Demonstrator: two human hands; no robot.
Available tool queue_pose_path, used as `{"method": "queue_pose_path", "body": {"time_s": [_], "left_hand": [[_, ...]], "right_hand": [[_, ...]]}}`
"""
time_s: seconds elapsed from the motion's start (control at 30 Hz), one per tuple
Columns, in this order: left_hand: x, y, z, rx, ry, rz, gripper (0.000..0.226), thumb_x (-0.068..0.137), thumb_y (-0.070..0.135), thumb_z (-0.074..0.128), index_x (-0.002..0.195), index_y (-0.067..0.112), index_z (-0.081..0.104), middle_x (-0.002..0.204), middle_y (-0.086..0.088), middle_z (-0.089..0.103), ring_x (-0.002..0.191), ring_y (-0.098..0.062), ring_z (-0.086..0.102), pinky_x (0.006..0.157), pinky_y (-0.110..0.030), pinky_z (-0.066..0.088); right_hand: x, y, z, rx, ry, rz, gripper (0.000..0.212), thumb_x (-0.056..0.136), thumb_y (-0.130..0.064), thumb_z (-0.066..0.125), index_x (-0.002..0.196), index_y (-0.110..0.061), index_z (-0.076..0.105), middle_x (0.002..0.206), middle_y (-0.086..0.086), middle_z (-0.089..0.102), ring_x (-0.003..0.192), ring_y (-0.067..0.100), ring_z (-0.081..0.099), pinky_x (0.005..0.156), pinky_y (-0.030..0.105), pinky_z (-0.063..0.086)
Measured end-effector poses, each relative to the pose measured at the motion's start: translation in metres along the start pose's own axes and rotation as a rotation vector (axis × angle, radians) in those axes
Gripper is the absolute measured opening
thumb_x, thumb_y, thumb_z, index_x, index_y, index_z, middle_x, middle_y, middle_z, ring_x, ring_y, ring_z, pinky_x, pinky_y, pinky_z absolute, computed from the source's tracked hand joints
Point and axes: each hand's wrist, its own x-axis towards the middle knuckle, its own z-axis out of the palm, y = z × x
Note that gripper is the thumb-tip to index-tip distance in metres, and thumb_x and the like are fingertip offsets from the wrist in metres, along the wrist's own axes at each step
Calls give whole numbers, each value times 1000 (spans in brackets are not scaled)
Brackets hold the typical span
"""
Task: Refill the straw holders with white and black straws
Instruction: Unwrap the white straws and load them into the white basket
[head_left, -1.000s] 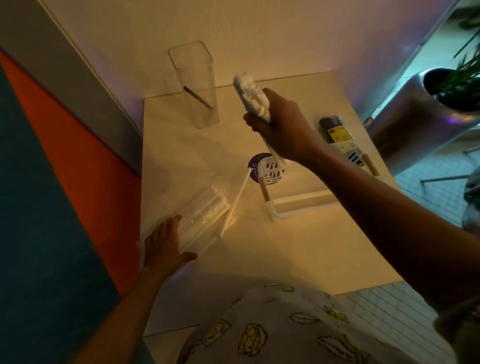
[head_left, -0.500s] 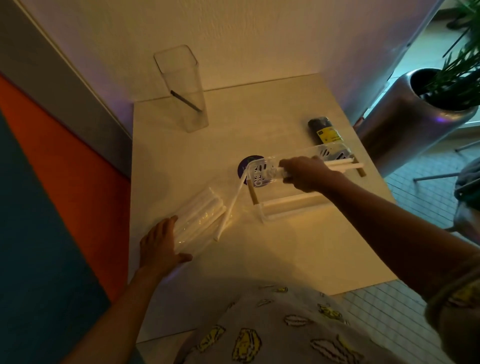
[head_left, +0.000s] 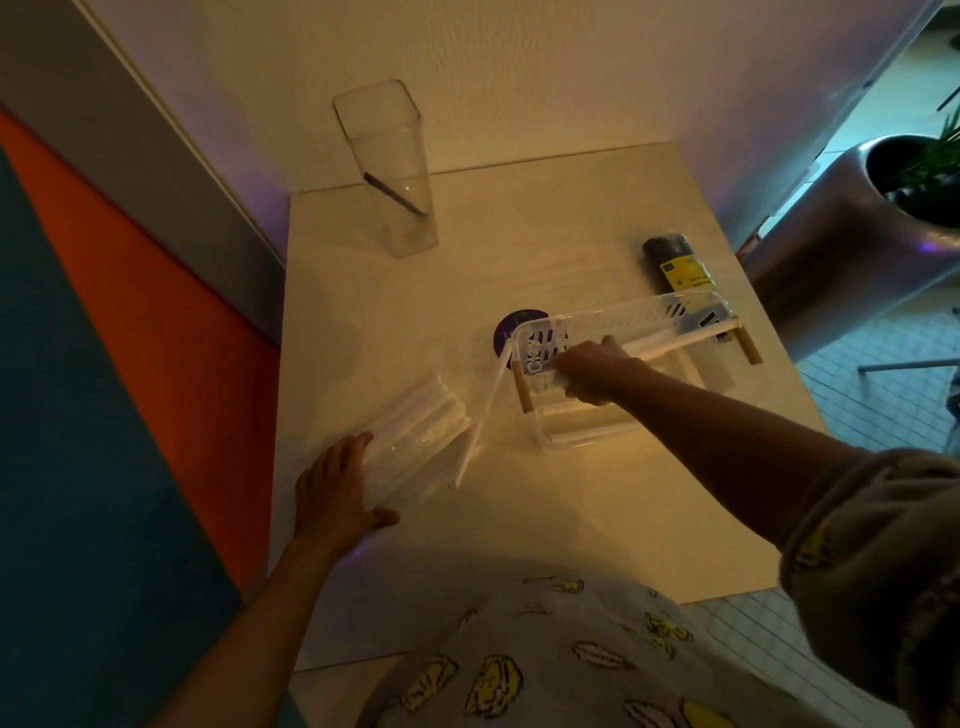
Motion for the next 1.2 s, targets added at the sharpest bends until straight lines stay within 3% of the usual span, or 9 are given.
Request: {"method": "queue_pose_path", "body": {"time_s": [0.3,0.67,0.8,0.97,1.03,1.1,1.2], "left_hand": [[1,-2,1,-1,1,-1,123,42,62,85,144,27,27,145,-4,41,131,-29,41,98,-49,43],[1,-1,0,-16,9,-2,122,44,62,86,145,26,27,145,-4,40,131,-28,40,98,-49,42],[-1,-2,0,-21,15,-3,123,43,62,86,145,26,27,145,-4,40,131,-28,40,99,-51,42],[0,-1,0,-32,17,-3,124,44,62,86,146,25,26,146,-4,39,132,-28,39,101,-50,41],[0,-1,0,-34,19,-1,124,43,63,85,146,26,26,145,-4,40,131,-28,40,100,-50,42],[0,-2,1,-29,16,-4,124,42,64,85,145,26,27,144,-3,41,130,-28,42,98,-49,43],[0,-5,1,-45,14,-4,124,40,63,86,144,27,28,143,-3,42,128,-28,43,96,-49,44]], "right_hand": [[3,10,-8,46,-36,-63,33,94,-22,63,127,-24,59,125,1,63,113,22,58,101,43,34],[-2,11,-14,155,136,-88,18,93,-17,64,110,-20,68,125,6,65,109,23,63,92,38,50],[-7,17,-18,140,187,-59,27,93,-23,65,119,-24,64,127,3,63,117,21,57,100,43,40],[-20,37,-12,70,100,80,32,92,-26,65,123,-22,60,130,6,60,124,25,52,105,47,37],[-23,37,-12,168,176,135,25,92,-22,65,117,-21,63,123,6,63,114,24,58,99,44,45],[-27,22,-21,362,369,170,16,94,-18,61,110,-19,65,109,5,68,94,19,64,84,39,55],[-43,-25,-38,557,631,79,19,98,-20,54,113,-16,64,100,-2,68,82,12,63,72,29,56]]}}
